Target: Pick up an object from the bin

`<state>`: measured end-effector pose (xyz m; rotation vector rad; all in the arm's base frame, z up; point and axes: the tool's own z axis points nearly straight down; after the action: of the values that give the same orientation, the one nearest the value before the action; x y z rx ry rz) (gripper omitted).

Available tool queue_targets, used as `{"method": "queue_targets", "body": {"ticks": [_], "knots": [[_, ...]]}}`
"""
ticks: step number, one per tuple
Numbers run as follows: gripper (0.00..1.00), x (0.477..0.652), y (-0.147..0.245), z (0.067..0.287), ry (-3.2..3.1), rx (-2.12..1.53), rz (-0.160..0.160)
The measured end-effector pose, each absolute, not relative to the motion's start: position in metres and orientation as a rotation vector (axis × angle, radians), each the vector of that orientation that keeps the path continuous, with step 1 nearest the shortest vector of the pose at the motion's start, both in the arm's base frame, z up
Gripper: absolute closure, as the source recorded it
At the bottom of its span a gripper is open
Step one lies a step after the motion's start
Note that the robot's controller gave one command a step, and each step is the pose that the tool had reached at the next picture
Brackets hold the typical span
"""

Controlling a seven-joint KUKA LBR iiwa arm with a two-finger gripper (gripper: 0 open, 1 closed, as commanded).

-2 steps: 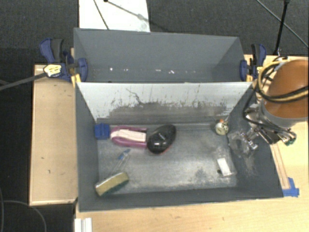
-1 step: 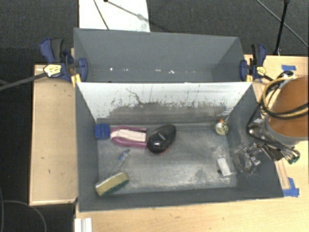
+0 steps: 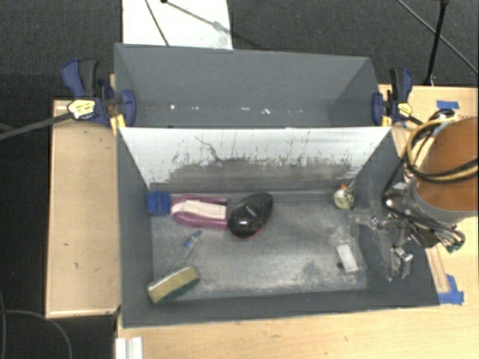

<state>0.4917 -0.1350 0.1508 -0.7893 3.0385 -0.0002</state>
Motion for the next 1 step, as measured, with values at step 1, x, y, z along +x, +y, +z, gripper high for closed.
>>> {"method": "queue_targets", "body": {"ticks": [1], "knots": [[0.0, 0.5057, -0.13, 0.0693, 2.815, -1.389, 0.019]]}}
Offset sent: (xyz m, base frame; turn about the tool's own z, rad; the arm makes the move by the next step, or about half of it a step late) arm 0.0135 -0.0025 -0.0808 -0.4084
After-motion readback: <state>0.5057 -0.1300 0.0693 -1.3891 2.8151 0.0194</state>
